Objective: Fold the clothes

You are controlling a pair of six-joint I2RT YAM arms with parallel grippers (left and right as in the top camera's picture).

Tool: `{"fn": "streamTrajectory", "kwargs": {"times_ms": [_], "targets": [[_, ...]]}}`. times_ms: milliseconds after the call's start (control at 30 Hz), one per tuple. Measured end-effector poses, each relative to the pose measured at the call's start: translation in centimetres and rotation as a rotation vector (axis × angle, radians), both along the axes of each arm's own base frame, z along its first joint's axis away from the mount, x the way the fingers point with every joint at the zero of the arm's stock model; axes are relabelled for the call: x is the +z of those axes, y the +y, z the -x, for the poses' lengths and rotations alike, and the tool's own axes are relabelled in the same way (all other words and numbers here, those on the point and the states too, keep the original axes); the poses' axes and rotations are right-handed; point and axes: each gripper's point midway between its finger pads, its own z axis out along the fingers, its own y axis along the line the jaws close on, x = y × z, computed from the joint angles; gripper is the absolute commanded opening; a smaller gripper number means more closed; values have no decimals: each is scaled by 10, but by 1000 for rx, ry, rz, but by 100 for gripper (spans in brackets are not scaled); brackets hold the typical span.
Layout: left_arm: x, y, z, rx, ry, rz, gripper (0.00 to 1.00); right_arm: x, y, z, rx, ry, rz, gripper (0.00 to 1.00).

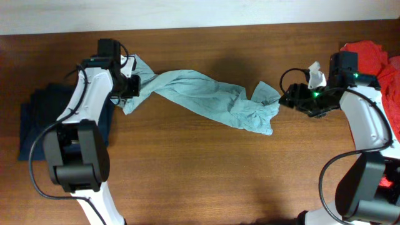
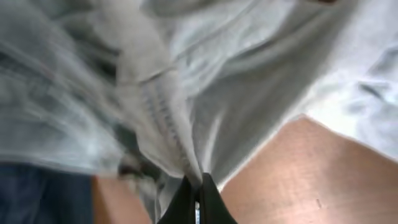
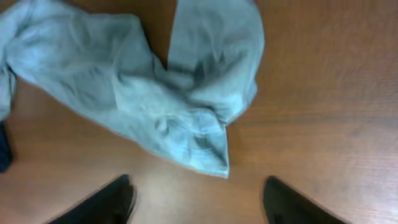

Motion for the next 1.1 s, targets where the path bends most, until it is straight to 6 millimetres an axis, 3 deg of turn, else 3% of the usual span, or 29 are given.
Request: {"fn": "streamTrajectory", "kwargs": {"times_ms": [133, 267, 367, 500, 633, 767, 833, 867, 1100], "targets": [[38, 0, 8, 0, -35, 0, 1, -13, 23, -10, 60, -28, -47, 76], [76, -2, 14, -3, -105, 1, 0, -38, 74, -15, 193, -24, -74, 79], [91, -5, 18, -11, -130, 1, 1, -63, 116, -15, 308, -12, -47, 74], [93, -9, 21, -21, -125, 2, 0, -87, 143, -8, 372, 23, -1, 69], [92, -9, 23, -20, -116, 2, 1, -100, 145, -15, 312, 39, 41, 58], [91, -9, 26, -20, -104, 1, 1, -104, 133, -25, 206, 47, 95, 29], [91, -9, 26, -21, -101, 2, 1, -105, 130, -29, 174, 40, 112, 8], [91, -9, 27, -21, -100, 2, 0, -105, 128, -30, 154, 47, 117, 4], [89, -9, 32, -21, -79, 1, 0, -102, 99, -17, 69, 135, 146, 4]]}}
